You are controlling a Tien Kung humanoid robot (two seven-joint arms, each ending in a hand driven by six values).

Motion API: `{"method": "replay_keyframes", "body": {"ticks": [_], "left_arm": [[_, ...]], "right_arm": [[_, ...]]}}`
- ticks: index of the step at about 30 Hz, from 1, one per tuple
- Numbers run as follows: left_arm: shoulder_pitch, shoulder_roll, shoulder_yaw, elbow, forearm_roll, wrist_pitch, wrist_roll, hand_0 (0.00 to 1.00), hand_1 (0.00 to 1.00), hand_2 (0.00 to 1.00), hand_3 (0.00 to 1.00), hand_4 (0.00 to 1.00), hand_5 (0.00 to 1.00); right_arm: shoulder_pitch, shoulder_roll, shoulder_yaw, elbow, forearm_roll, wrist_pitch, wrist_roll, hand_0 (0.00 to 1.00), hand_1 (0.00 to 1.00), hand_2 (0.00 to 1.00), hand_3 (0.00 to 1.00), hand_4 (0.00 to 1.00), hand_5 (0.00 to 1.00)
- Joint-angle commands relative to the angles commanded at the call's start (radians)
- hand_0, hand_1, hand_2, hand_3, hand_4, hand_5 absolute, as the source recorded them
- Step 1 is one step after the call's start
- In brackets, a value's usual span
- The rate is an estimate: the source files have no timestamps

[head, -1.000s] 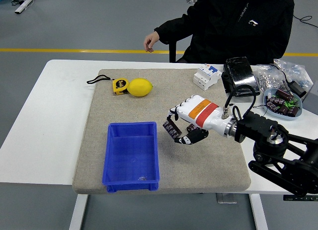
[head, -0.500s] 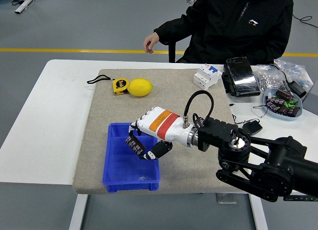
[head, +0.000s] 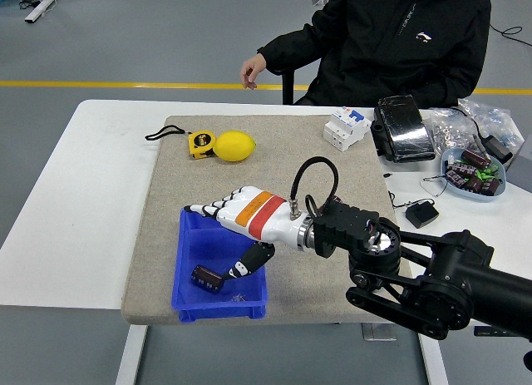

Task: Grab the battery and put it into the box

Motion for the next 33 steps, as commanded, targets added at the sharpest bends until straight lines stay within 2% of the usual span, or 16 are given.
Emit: {"method": "replay_keyframes", "body": {"ticks": [3, 4, 9, 10, 15, 16, 21, 22, 33], "left_arm": [[0.000, 0.001, -0.002, 0.000, 0.004, 0.000, 0.001, 0.771, 0.758, 0.768, 0.612, 0.677, 0.599], [0.000, 0.002, -0.001, -0.001, 0.004, -0.001, 0.002, 0.771, 0.758, 0.768, 0.612, 0.678, 0.600], [-0.001, 0.003, -0.002, 0.000, 0.005, 0.000, 0.002, 0.771, 0.758, 0.768, 0.612, 0.678, 0.600], [-0.002, 0.003, -0.002, 0.000, 0.005, 0.000, 0.001, 0.771, 0.758, 0.768, 0.612, 0.676, 0.598], [-0.005, 0.003, 0.000, 0.001, 0.000, 0.001, -0.001, 0.771, 0.758, 0.768, 0.612, 0.676, 0.598], [-0.006, 0.003, -0.001, 0.001, 0.002, 0.001, -0.001, 0.771, 0.758, 0.769, 0.610, 0.675, 0.596], [-0.009, -0.002, -0.003, 0.001, 0.004, 0.002, -0.001, 0.771, 0.758, 0.769, 0.610, 0.675, 0.596], [-0.010, -0.003, -0.002, 0.001, 0.003, 0.002, -0.002, 0.771, 0.760, 0.769, 0.609, 0.676, 0.595], [-0.023, -0.012, 0.008, 0.001, -0.006, 0.005, -0.007, 0.768, 0.761, 0.769, 0.609, 0.675, 0.596]], "right_arm": [[-0.003, -0.013, 0.030, -0.018, 0.004, -0.011, 0.014, 0.741, 0.734, 0.888, 0.998, 0.998, 0.460], [-0.006, -0.023, 0.047, -0.030, 0.006, -0.025, 0.027, 0.724, 0.716, 0.854, 0.958, 0.998, 0.472], [-0.011, -0.064, 0.103, -0.100, -0.019, -0.076, 0.087, 0.724, 0.716, 0.854, 0.958, 0.998, 0.472], [-0.011, -0.073, 0.113, -0.118, -0.031, -0.083, 0.101, 0.610, 0.645, 0.732, 0.802, 0.998, 0.383], [-0.006, -0.112, 0.113, -0.239, -0.081, -0.136, 0.169, 0.610, 0.645, 0.732, 0.802, 0.998, 0.383], [-0.003, -0.114, 0.101, -0.267, -0.087, -0.149, 0.182, 0.564, 0.614, 0.693, 0.718, 0.906, 0.286], [0.004, -0.111, 0.026, -0.379, -0.100, -0.222, 0.243, 0.564, 0.614, 0.693, 0.718, 0.906, 0.286], [0.003, -0.110, 0.007, -0.400, -0.104, -0.236, 0.254, 0.563, 0.606, 0.671, 0.684, 0.893, 0.283], [0.002, -0.079, -0.061, -0.526, -0.077, -0.305, 0.290, 0.582, 0.610, 0.672, 0.682, 0.887, 0.280]]}}
